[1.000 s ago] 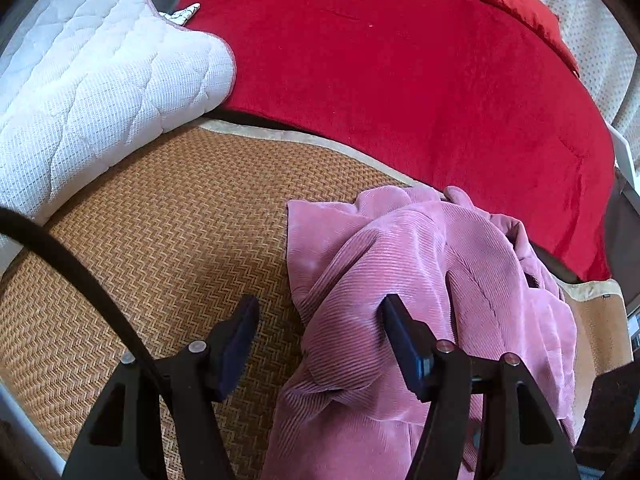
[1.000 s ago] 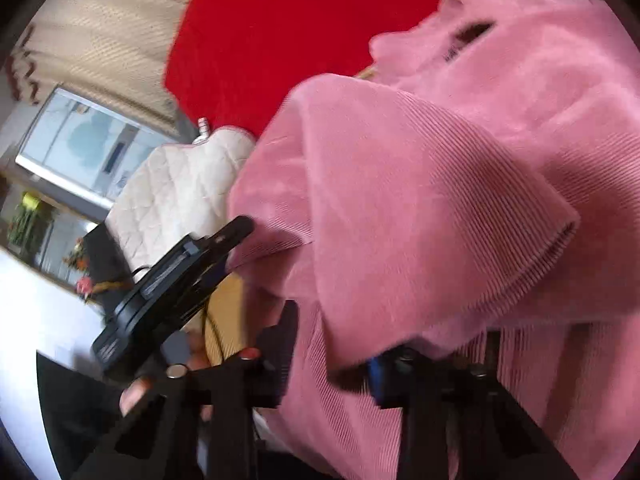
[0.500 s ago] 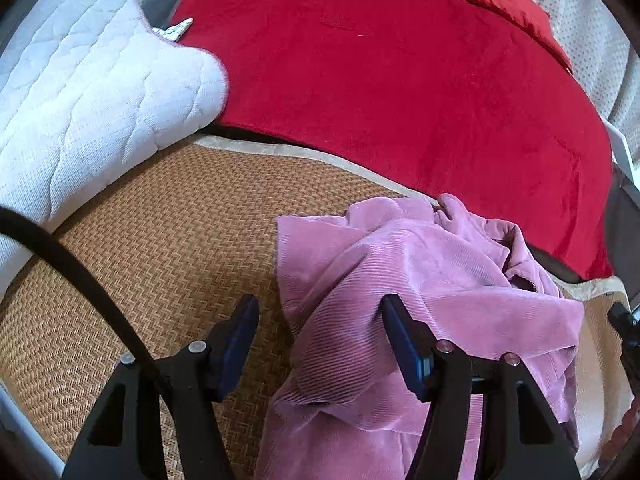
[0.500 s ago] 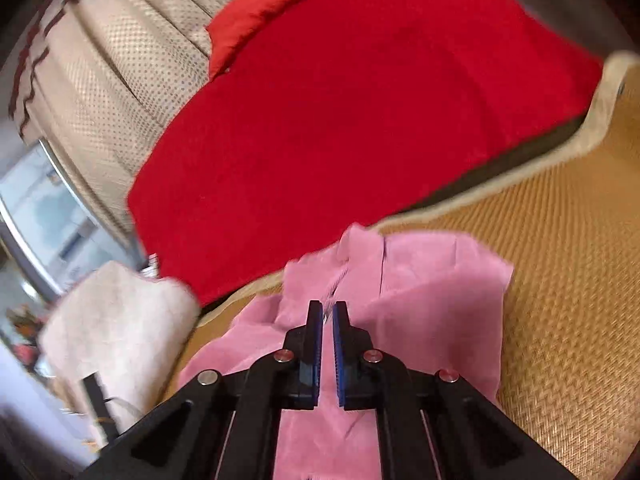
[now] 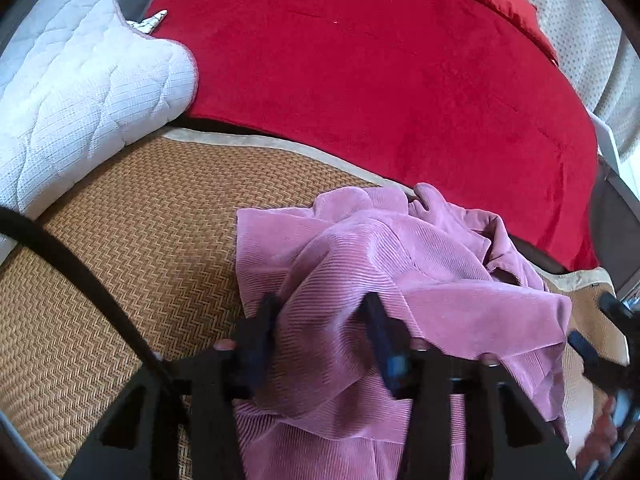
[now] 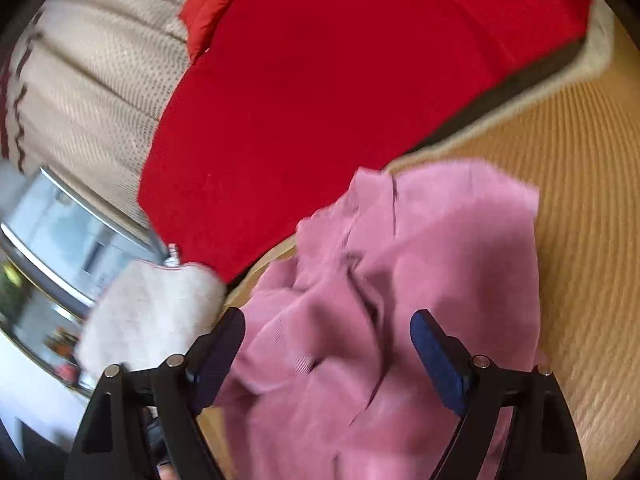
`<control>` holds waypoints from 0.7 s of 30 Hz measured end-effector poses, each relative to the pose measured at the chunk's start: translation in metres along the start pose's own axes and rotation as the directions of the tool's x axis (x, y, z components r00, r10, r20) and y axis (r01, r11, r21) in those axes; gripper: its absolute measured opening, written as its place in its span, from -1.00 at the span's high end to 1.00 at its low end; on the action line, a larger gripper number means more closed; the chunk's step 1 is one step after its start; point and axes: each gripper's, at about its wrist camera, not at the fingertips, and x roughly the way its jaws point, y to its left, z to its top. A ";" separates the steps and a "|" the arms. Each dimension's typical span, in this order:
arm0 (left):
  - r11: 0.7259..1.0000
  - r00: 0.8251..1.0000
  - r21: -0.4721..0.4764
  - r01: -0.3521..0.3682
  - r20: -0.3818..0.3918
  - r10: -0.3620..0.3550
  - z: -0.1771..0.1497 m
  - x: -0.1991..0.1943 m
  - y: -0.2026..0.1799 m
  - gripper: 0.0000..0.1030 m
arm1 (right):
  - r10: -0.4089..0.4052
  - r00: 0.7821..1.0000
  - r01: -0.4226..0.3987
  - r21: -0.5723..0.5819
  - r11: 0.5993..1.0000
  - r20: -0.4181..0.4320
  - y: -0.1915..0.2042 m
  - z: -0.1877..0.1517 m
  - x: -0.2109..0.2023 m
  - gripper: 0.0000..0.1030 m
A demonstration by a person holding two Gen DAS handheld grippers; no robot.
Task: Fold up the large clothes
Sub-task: 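Grasp the jacket hem with both grippers and lift it toward the collar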
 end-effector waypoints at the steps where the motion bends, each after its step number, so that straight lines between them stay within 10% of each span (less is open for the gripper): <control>1: 1.000 1.000 0.005 0.005 0.001 -0.005 0.001 0.000 0.000 0.37 | -0.016 1.000 0.015 -0.018 1.000 -0.008 -0.001 0.004 0.007 -0.70; 3: 1.000 1.000 0.016 0.014 0.013 -0.014 0.002 -0.001 0.000 0.53 | 0.010 0.997 -0.011 -0.022 1.000 -0.077 -0.005 0.007 0.026 -0.60; 4: 1.000 1.000 0.019 0.020 0.019 -0.021 0.002 -0.002 0.000 0.56 | 0.011 0.993 -0.016 -0.042 0.999 -0.118 0.000 0.007 0.040 -0.22; 5: 0.999 0.999 0.021 0.035 0.029 -0.036 0.003 -0.004 0.000 0.64 | -0.011 0.989 -0.001 -0.079 0.997 -0.149 0.004 0.008 0.049 0.57; 6: 0.999 0.998 0.018 0.047 0.033 -0.048 0.004 -0.005 0.001 0.70 | -0.059 0.982 0.035 -0.137 0.990 -0.178 0.014 0.008 0.058 0.80; 12: 0.981 0.979 -0.030 0.193 0.067 -0.191 0.008 -0.017 0.007 0.73 | -0.073 0.994 0.097 -0.372 0.923 0.078 0.085 0.039 -0.001 0.85; 16: 0.974 0.980 0.119 0.193 0.033 -0.198 0.004 -0.022 -0.017 0.74 | -0.087 0.972 0.185 -0.482 0.856 0.218 0.076 0.043 -0.040 0.85; 21: 0.972 0.983 0.180 0.154 -0.129 -0.132 -0.005 0.002 -0.019 0.74 | -0.232 0.962 0.165 -0.373 0.913 -0.142 -0.029 0.024 -0.016 0.76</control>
